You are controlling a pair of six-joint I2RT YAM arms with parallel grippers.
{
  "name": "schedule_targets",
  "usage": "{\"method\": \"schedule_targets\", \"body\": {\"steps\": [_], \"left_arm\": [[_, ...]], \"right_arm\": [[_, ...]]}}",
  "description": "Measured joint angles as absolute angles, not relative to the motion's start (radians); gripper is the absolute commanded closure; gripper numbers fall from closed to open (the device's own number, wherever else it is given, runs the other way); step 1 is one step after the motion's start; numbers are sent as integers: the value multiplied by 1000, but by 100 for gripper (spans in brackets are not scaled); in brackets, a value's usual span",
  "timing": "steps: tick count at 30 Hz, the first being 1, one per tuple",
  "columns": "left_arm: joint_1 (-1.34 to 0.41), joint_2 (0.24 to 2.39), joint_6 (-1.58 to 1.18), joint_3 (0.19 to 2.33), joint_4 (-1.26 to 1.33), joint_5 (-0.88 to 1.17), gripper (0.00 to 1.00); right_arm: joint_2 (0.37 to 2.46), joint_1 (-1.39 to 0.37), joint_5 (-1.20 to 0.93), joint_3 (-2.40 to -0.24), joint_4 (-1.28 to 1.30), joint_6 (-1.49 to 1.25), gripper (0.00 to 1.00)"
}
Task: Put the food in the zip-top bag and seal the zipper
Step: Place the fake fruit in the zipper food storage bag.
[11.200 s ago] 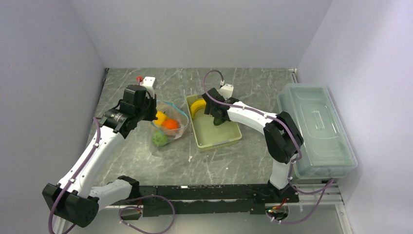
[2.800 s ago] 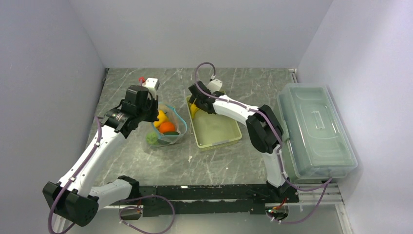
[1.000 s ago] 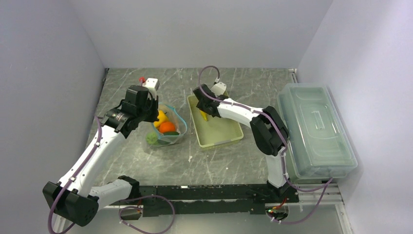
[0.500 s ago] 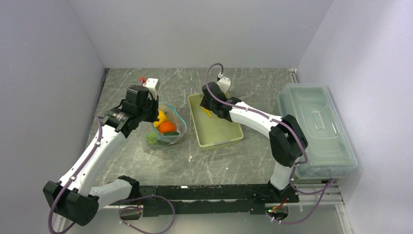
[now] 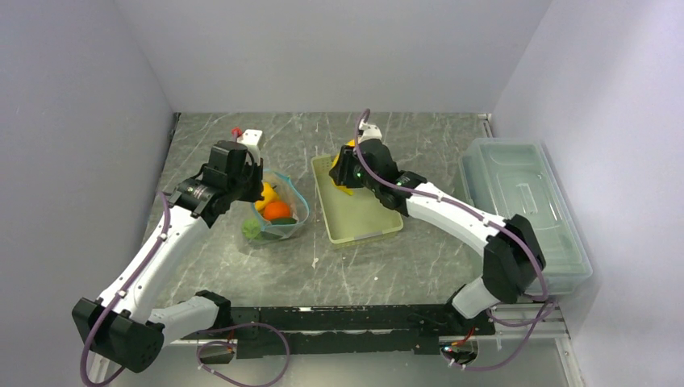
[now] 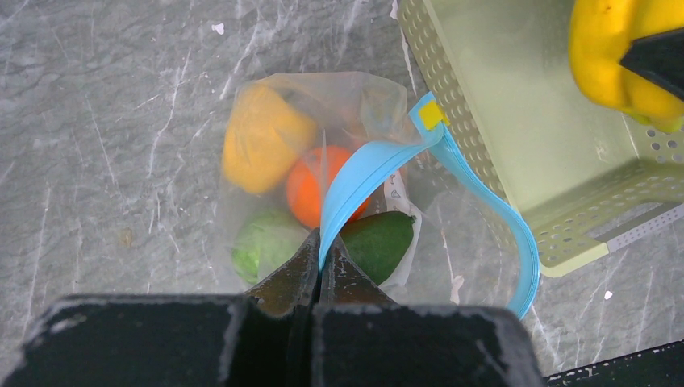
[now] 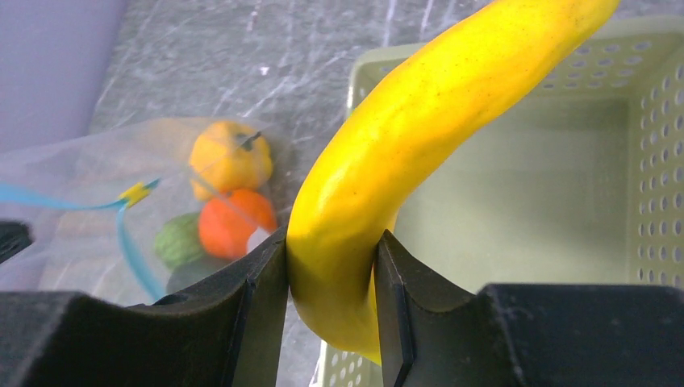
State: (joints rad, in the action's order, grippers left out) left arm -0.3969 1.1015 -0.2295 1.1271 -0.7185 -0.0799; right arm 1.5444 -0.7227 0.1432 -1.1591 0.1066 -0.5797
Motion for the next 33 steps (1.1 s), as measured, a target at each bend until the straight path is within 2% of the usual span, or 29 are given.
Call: {"method": "schedule_targets", "body": {"steps": [8,21,33], "left_arm": [[-397,1103,-229,1127,-719,-79,100],[-401,1102,-229,1127,-719,-76,100],[-406,1095,-229,1127,-719,-72,100]], "right_arm": [[1410,-721,13,-1117,104,-461,100],[1320,-692,-437,-1115,188,-279,100],[1287,-689,-789,-1168,263,-277,100]]}}
